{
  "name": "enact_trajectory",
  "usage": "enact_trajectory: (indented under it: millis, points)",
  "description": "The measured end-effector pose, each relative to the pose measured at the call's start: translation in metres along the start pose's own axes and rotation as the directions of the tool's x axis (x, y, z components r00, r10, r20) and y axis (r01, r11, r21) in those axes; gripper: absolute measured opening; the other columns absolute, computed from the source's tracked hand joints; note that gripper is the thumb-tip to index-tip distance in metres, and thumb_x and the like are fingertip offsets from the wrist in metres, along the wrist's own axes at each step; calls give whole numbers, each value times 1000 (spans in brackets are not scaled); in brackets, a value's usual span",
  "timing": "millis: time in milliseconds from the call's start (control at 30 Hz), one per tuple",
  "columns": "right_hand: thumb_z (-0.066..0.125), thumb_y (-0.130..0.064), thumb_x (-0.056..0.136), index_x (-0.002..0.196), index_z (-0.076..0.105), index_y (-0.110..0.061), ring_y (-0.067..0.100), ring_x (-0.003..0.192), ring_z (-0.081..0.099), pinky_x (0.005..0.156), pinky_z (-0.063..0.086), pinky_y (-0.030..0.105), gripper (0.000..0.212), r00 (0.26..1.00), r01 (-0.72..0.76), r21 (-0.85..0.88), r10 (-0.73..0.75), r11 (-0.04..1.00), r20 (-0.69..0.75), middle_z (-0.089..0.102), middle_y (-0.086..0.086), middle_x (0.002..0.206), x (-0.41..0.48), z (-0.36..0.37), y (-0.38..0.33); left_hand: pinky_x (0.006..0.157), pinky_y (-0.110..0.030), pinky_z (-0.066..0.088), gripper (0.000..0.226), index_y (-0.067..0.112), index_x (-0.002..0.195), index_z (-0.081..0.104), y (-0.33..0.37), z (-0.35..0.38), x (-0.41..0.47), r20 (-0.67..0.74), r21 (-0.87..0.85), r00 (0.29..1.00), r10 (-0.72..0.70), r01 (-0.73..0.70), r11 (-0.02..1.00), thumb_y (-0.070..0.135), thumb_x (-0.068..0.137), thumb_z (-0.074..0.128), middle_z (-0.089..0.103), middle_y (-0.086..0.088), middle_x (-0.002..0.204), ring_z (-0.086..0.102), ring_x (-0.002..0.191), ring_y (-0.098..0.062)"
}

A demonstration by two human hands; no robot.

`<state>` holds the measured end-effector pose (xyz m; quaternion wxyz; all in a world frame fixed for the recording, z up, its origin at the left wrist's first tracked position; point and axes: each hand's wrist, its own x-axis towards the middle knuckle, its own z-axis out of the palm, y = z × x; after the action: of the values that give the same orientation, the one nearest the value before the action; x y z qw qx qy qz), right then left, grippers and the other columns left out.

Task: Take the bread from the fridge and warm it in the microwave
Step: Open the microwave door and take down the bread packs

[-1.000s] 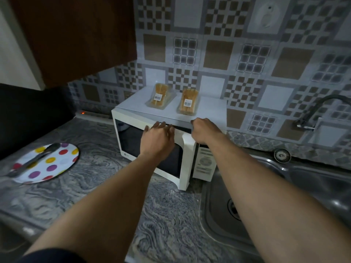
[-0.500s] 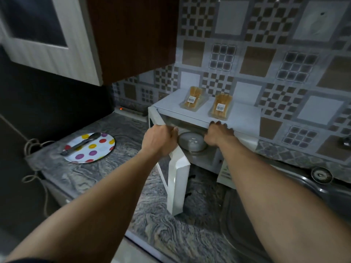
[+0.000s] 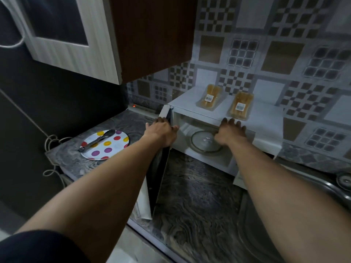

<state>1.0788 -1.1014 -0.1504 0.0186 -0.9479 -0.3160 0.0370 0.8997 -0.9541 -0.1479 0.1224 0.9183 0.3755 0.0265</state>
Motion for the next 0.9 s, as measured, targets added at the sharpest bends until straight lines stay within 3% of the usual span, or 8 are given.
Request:
enact_trajectory:
  millis: [100,267,667,767,900]
  points:
    - [45,-43,99,157,10,-7,44,146,13,120,12,56,77,1000,-23,-4,23,1000,6,11,21,162,1,2,-7,116,-62,9,70,5,150,21,-11,-3,9,40,20,999,-16,15,1000,53,99,22,22,-18,156,19,146,-34]
    - [48,-47,98,157,6,-9,43,149,6,121,9,55,82,999,-39,7,39,999,13,5,20,163,0,4,-11,116,-63,-7,76,15,155,-11,-23,-4,21,99,69,995,-14,7,998,60,99,14,-9,-6,165,-11,150,-31]
    - [43,-41,101,158,2,-7,40,151,1,122,7,52,78,993,-108,53,110,993,-34,-1,21,164,-3,6,-26,118,-59,-4,77,27,154,-14,-40,3,78,66,53,987,144,-147,988,66,95,16,-14,1,164,-14,150,-29]
    - [48,-38,98,157,10,-9,38,149,10,122,12,53,75,990,-125,86,130,988,-50,10,18,163,-3,7,-27,115,-65,-8,83,33,152,-19,-46,3,93,119,97,974,195,-207,974,77,86,9,-20,3,163,-16,149,-32]
    - [49,-35,96,143,40,-9,34,135,35,115,25,53,55,980,-163,119,175,979,-96,42,15,144,-6,0,-30,117,-61,-3,77,34,153,-18,-40,4,98,74,142,975,209,-218,966,72,91,9,-16,-1,164,-11,150,-31]
